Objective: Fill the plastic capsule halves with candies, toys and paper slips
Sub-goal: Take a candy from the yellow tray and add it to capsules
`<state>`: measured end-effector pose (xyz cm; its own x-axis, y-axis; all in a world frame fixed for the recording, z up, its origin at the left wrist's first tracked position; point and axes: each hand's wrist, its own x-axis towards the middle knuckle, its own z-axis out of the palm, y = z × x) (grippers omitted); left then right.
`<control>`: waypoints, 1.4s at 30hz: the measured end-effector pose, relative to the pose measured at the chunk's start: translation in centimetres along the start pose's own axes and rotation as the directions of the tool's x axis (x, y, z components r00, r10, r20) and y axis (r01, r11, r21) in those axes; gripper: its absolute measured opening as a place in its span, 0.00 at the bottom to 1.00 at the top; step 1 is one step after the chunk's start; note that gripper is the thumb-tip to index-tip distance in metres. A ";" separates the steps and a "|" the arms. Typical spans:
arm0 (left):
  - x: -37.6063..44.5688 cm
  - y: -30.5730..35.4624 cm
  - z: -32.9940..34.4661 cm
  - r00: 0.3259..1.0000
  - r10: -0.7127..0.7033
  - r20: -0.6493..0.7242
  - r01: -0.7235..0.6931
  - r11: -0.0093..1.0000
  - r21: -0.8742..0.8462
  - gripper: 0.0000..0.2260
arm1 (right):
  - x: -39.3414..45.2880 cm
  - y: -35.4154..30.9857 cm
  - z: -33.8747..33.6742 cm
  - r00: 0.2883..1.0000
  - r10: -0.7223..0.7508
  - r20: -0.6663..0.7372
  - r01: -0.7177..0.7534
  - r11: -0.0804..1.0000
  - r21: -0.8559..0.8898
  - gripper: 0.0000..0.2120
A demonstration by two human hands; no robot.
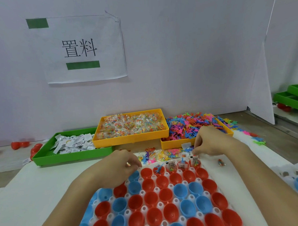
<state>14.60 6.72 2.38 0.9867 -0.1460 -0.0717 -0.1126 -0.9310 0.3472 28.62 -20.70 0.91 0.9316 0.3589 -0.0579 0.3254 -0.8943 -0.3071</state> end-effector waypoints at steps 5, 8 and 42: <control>-0.1 0.2 0.0 1.000 0.004 0.000 -0.004 1.000 -0.002 0.11 | -0.2 -0.3 0.2 1.000 -0.002 0.020 0.003 1.000 -0.020 0.05; -0.1 0.2 -0.1 1.000 0.006 0.002 -0.006 1.000 -0.006 0.10 | -0.3 -0.3 0.0 0.999 -0.009 0.031 0.009 1.000 -0.018 0.05; -0.9 5.0 -1.7 0.895 0.003 -0.445 -0.344 0.638 -0.688 0.04 | -5.0 -8.4 -5.0 0.825 -0.542 -0.160 0.514 0.602 0.611 0.05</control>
<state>13.36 2.75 5.79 0.9354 0.0157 0.3532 -0.3308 -0.3138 0.8900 22.09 -16.35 8.54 0.6179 0.7382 0.2707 0.5761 -0.1908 -0.7948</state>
